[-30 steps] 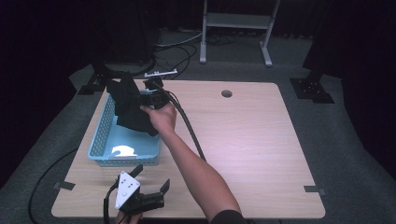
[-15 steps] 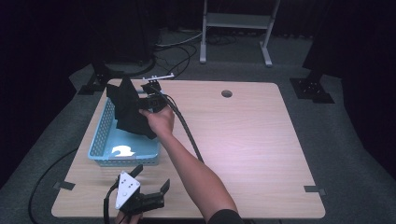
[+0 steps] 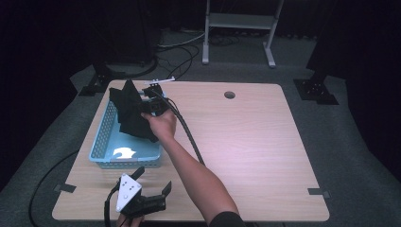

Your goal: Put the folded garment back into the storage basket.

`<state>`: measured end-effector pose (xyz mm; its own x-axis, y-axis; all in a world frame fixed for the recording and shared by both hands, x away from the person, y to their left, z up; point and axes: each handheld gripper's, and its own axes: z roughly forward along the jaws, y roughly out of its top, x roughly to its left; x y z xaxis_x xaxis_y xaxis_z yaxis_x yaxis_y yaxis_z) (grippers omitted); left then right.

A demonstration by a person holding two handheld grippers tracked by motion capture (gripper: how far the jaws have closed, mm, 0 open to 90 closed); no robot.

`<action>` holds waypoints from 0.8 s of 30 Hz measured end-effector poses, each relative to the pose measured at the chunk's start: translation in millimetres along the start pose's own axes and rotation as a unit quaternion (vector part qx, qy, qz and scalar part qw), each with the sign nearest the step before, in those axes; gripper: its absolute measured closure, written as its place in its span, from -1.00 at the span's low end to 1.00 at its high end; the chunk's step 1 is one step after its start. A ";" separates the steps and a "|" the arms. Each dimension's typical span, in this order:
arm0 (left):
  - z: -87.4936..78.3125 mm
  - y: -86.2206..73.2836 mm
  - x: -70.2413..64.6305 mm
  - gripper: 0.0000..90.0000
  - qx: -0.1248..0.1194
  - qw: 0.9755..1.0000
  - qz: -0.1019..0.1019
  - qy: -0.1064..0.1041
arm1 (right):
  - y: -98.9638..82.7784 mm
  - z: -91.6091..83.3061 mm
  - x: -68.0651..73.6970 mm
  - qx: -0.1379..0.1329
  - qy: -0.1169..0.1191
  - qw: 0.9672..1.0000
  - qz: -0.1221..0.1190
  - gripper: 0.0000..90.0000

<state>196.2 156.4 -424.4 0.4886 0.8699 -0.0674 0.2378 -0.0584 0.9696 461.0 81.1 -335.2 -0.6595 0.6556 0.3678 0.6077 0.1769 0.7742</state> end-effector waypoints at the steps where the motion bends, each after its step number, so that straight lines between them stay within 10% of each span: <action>1: 0.0 0.0 0.0 -1.00 0.000 1.000 -0.001 0.000 | -0.2 0.6 0.3 0.000 0.001 1.000 0.001 0.61; 24: 1.5 -0.2 -3.4 -1.00 0.000 1.000 0.004 -0.005 | -2.7 -11.0 -6.0 0.024 0.029 0.999 -0.020 0.09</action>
<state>195.8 152.7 -424.7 0.4986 0.8646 -0.0626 0.2340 -0.0648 0.9701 458.5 68.6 -333.8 -0.7070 0.6046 0.3670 0.5997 0.2374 0.7642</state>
